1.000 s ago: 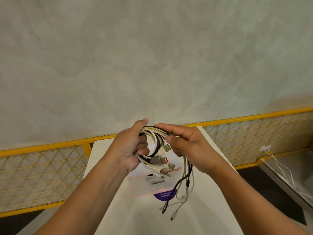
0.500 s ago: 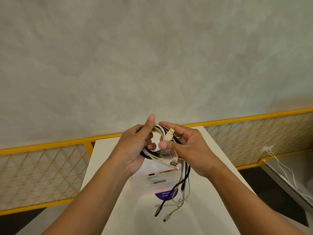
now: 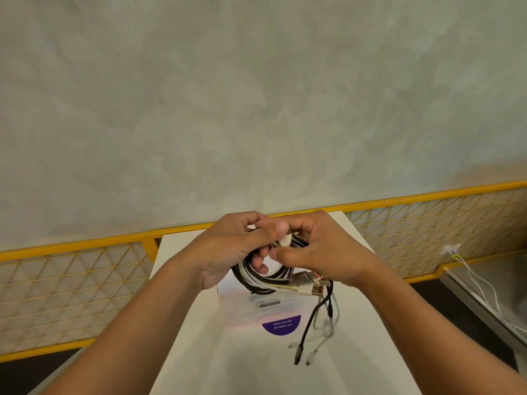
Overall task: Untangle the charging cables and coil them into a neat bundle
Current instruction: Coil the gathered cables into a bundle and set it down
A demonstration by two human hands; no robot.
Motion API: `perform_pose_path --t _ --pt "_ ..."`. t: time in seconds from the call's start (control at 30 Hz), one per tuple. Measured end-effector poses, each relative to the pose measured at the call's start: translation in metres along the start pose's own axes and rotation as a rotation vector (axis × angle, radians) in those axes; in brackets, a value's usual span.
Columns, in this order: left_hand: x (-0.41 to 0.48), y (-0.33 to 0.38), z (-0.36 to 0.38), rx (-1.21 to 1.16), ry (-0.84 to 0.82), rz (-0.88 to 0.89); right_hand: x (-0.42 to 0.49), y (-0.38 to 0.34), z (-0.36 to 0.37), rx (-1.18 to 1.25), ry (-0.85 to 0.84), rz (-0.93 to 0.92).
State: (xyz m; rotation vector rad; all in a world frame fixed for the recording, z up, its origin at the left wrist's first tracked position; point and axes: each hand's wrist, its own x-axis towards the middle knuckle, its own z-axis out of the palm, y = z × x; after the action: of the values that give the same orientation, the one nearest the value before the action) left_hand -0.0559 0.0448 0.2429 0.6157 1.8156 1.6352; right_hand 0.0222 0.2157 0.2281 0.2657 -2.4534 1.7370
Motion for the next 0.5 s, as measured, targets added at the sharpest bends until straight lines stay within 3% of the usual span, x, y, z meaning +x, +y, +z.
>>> perform_pose_path --t 0.1,0.3,0.5 --pt "-0.003 -0.001 0.008 0.035 0.06 0.048 0.0 -0.005 -0.001 0.013 -0.009 -0.027" --pt "-0.003 -0.007 0.007 0.003 0.155 0.08 -0.001 0.009 -0.027 0.307 -0.117 0.024" --pt "-0.002 -0.008 0.004 0.05 0.206 0.01 -0.002 0.015 -0.036 0.113 -0.026 0.082"
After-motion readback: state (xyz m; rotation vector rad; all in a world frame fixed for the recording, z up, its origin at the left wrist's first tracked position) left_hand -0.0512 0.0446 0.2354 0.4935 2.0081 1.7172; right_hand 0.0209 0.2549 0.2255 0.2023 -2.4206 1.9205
